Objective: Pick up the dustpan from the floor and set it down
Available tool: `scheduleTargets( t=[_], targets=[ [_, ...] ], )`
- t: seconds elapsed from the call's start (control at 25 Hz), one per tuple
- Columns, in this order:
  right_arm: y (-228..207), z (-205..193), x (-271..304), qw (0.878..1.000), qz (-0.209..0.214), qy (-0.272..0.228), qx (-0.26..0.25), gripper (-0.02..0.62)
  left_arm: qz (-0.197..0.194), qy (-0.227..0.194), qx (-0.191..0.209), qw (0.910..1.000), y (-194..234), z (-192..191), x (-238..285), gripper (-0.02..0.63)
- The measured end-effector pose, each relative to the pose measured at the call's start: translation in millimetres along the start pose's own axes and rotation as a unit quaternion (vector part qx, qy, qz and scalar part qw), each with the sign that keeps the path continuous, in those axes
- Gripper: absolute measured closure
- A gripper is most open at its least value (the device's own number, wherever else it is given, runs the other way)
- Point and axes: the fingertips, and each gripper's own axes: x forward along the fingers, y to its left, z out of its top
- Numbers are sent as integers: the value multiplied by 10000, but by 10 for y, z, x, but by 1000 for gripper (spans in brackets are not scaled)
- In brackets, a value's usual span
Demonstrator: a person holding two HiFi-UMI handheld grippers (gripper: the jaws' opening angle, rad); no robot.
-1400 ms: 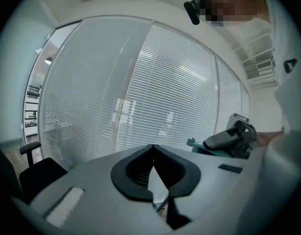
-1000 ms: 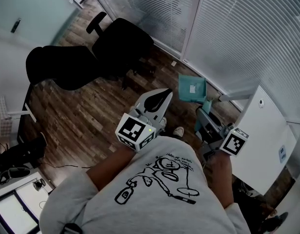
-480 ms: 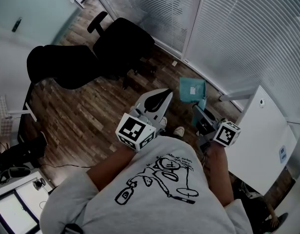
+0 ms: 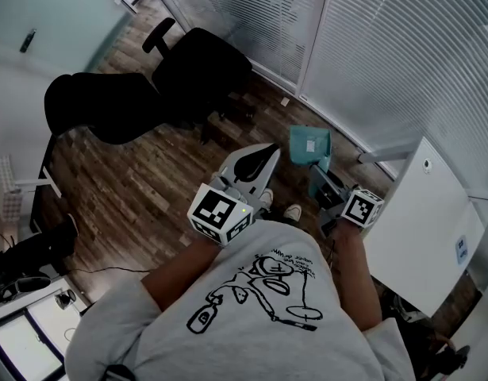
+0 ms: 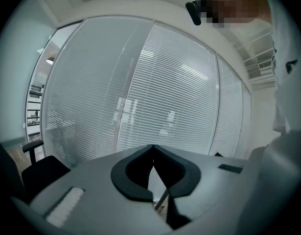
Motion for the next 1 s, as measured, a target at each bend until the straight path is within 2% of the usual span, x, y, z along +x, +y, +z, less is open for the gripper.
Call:
scheduleTargets(
  t=[0.2, 0.44, 1.0],
  targets=[
    [-146, -87, 90, 9993, 316, -129, 138, 505, 23, 13, -5, 10000, 13, -2, -28, 604],
    [-541, -239, 183, 9999, 66, 59, 103, 505, 73, 65, -29, 9999, 35, -25, -46, 604],
    [-1173, -536, 418, 9989, 29, 275, 382, 506, 308, 341, -67, 9989, 139, -187, -138, 604]
  ],
)
